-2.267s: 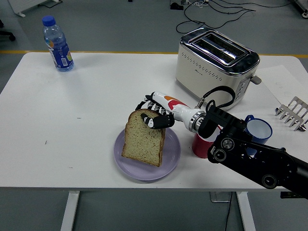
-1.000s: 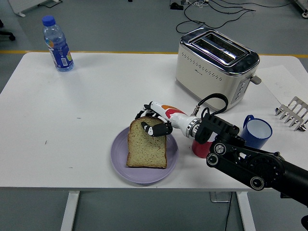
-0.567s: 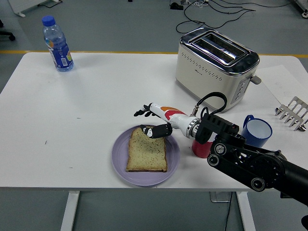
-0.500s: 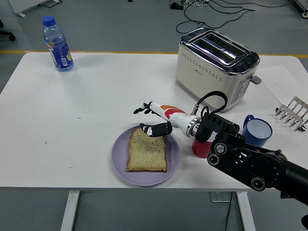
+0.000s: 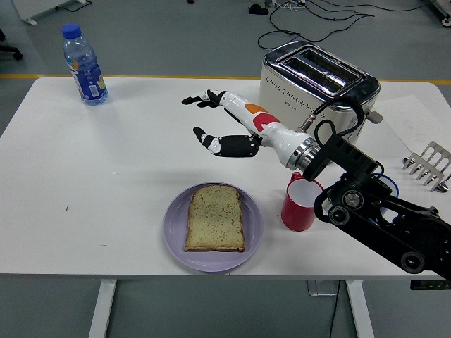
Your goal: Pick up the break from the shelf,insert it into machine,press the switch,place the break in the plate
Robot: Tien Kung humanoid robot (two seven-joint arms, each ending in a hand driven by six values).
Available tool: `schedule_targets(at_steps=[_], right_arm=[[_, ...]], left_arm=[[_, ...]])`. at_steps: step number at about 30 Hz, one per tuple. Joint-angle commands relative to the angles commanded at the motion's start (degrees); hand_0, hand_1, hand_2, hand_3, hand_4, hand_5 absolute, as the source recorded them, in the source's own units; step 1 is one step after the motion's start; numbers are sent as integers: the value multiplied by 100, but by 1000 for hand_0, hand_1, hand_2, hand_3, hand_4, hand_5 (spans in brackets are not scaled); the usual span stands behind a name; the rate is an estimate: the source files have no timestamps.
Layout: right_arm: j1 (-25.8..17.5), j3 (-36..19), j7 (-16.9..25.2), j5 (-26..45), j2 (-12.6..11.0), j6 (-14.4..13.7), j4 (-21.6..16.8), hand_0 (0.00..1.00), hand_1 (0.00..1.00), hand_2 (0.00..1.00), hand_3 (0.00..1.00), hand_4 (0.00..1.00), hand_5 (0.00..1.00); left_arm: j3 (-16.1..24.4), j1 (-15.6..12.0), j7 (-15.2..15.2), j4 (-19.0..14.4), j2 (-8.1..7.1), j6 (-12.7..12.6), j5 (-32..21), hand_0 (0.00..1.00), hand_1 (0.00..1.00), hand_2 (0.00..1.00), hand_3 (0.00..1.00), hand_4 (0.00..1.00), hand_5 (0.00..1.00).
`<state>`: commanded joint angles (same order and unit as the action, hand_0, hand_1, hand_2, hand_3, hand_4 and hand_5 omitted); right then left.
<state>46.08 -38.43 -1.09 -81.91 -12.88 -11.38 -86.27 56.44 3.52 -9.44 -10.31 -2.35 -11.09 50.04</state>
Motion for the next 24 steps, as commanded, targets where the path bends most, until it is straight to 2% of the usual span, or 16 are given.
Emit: schedule_targets(at_steps=[5,10,18,19,24], right_arm=[[-158,-722,226,704,-255,-1,-580,825,787,825,791,567,189],[-405,-1393,330,1622,-504,-81,-874,813,768,805,776,563,194],[-1120,-2638,255,2658,-760,-353,-811,799,754,794,761,540,217],[-1245,-2809,240,2788,-803,-380,-792,789,744,782,744,503,298],[-1850,-3705,227,3532,-944,-557,-617,789,744,782,744,503,298]], left_arm=[[32,0,-11,0,6,6,46,651,632,626,577,324,910],[54,-2,-9,0,11,8,58,651,633,626,576,324,909],[77,-5,-3,0,17,12,91,650,633,626,576,323,907],[80,-3,0,0,19,11,93,650,633,626,576,323,907],[94,17,5,0,29,20,126,650,633,626,576,323,907]])
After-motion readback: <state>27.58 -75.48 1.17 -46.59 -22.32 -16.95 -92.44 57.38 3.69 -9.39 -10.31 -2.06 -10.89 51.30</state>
